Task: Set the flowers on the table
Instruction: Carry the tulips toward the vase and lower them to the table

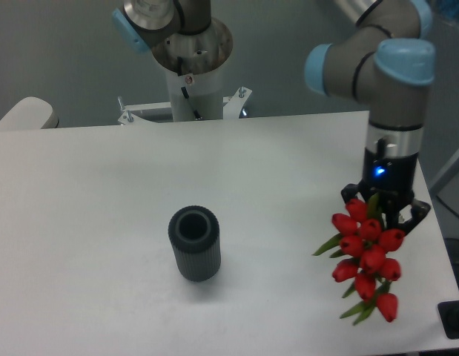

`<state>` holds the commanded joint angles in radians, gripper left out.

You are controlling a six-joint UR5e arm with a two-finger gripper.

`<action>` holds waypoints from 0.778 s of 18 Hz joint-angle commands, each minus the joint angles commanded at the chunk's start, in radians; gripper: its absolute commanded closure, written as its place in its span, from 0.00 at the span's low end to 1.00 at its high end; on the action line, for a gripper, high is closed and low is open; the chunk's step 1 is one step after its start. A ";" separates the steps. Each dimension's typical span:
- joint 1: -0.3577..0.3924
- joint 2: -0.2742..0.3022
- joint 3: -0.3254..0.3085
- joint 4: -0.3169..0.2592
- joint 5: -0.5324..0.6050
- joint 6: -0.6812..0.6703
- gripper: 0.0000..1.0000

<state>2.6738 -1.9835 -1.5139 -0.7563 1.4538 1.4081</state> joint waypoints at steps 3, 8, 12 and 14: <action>-0.011 0.008 -0.055 0.002 0.098 -0.003 0.66; -0.054 -0.001 -0.143 0.003 0.287 -0.017 0.66; -0.075 -0.025 -0.167 0.002 0.381 -0.024 0.66; -0.078 -0.034 -0.175 0.000 0.381 -0.021 0.66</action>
<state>2.5955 -2.0171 -1.6889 -0.7562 1.8346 1.3867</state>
